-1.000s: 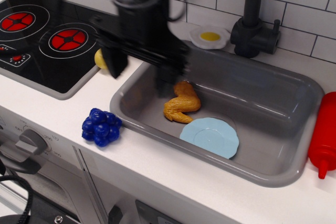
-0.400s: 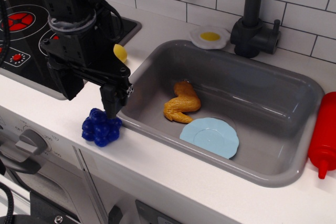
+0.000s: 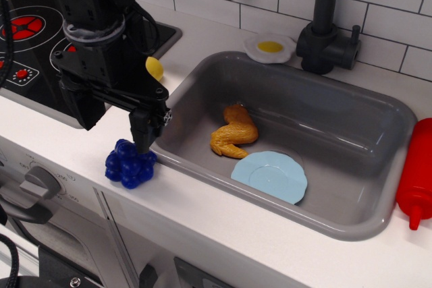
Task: Put blueberries on plate sink
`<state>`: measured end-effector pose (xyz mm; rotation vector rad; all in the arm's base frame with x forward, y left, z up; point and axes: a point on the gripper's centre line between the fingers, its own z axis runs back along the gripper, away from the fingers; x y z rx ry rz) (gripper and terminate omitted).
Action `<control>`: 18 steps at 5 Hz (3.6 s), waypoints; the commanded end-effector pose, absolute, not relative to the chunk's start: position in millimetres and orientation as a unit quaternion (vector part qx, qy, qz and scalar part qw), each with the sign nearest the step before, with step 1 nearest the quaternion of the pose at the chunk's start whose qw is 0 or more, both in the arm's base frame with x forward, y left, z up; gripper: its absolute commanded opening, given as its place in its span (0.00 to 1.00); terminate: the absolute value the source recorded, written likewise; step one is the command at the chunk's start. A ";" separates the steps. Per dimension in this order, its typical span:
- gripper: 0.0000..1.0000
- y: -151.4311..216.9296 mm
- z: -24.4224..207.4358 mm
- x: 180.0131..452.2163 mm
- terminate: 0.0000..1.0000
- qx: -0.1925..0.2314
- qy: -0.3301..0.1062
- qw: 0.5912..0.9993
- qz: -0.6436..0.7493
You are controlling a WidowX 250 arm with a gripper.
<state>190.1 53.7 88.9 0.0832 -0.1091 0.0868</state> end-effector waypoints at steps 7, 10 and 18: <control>0.00 -6.9 108.6 219.3 0.00 -0.019 -0.077 0.988 0.135; 0.00 -116.7 69.6 317.0 0.00 -0.021 -0.106 0.973 0.203; 1.00 -125.0 8.0 329.9 0.00 0.012 -0.116 0.968 0.221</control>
